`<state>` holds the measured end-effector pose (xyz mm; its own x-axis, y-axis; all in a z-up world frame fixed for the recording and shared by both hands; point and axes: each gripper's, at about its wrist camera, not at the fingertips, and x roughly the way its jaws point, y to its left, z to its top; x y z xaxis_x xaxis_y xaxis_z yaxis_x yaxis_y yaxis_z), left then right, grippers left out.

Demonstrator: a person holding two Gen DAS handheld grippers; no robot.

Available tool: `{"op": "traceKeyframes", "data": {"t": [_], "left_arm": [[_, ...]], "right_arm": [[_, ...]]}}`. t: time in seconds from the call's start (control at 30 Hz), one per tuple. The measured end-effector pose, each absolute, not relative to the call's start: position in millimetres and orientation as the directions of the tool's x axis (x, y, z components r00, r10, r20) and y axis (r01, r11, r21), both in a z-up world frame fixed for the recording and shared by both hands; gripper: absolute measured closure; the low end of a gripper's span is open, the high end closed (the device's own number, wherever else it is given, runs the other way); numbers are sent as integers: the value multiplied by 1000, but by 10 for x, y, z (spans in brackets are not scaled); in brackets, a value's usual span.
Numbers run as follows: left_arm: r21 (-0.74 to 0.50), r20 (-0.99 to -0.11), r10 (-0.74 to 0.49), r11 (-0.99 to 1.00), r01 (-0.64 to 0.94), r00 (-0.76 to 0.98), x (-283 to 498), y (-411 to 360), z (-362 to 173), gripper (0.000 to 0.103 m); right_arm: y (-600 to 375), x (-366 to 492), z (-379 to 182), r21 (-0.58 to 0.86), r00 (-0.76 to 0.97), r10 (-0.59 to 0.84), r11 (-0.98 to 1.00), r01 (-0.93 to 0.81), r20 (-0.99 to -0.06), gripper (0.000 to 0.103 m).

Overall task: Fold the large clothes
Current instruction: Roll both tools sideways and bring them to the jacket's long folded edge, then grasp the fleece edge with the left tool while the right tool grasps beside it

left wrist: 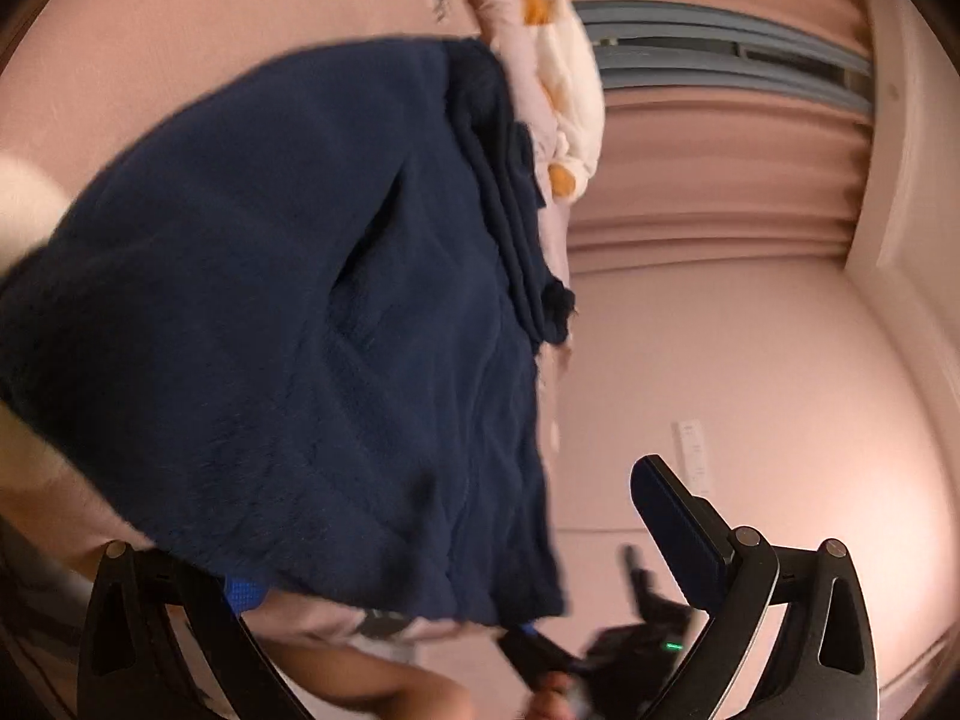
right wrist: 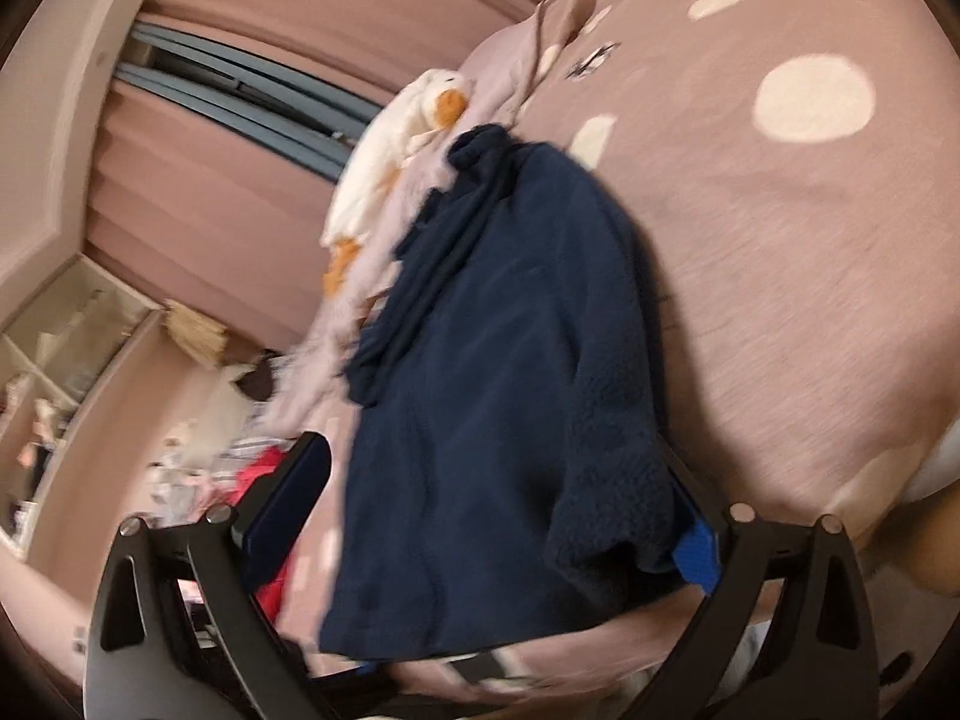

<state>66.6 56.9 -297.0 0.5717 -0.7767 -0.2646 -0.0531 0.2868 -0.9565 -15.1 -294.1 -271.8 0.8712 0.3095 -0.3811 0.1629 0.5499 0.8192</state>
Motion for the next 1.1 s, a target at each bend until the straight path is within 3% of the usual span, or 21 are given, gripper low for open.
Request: {"op": "traceKeyframes", "data": {"t": [0.23,0.4,0.63,0.77,0.87,1.0,1.1], "left_arm": [[-912,-313,-699,411,4,643,637,567,-2824,1],[-864,-354,-564,502,-30,746,607,727,-2784,1],[-825,-390,-547,565,-17,741,663,622,-2808,1],[-822,-384,-549,570,-3,742,648,627,-2815,1],[-845,-361,-596,535,20,717,650,654,-2823,1],[-864,-337,-649,500,49,682,672,644,-2821,1],[-877,-322,-652,479,45,686,675,675,-2837,1]], "right_arm": [[-2944,-139,-2659,853,859,378,508,119,-345,3],[-3256,-297,-2660,765,874,188,586,267,-449,3],[-3349,-276,-2882,799,856,228,524,294,-465,3],[-3070,-128,-2944,841,833,352,492,224,-428,3],[-2911,-104,-2849,786,833,294,569,242,-469,2],[-2851,-79,-2831,841,839,364,509,185,-405,2],[-2949,-59,-2838,800,819,330,551,236,-469,7]]}}
